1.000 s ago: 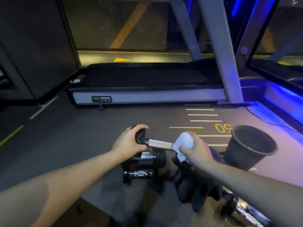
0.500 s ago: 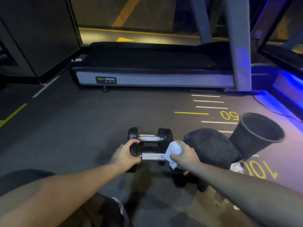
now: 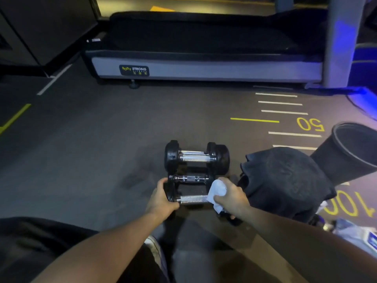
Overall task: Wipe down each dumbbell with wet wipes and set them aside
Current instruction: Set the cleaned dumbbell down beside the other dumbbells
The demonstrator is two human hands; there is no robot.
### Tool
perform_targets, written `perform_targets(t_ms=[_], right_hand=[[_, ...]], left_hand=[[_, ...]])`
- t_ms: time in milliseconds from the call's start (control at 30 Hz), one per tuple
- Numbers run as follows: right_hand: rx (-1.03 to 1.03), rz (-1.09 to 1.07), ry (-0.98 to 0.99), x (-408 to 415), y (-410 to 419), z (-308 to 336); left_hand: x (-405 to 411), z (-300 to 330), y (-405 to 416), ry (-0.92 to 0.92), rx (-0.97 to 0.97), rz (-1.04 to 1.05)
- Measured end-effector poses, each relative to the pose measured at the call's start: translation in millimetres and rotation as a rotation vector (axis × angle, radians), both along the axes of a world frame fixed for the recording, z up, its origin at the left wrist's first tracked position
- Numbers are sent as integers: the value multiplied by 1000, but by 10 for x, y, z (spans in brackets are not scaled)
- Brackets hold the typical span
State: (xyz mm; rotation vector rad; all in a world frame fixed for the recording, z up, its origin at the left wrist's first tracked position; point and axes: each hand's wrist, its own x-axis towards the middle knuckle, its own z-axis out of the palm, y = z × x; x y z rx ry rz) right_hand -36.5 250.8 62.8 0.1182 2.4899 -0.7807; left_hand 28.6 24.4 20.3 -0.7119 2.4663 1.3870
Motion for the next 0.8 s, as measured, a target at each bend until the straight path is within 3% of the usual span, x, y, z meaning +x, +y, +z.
perform_targets(t_ms=[300, 500, 800], right_hand=[[153, 9, -203, -150, -38, -457], [56, -14, -117, -94, 12, -867], [52, 25, -136, -168, 52, -893]], left_hand=[[-119, -552, 9, -91, 43, -23], [-207, -740, -63, -121, 48, -24], [-235, -764, -110, -181, 38, -84]])
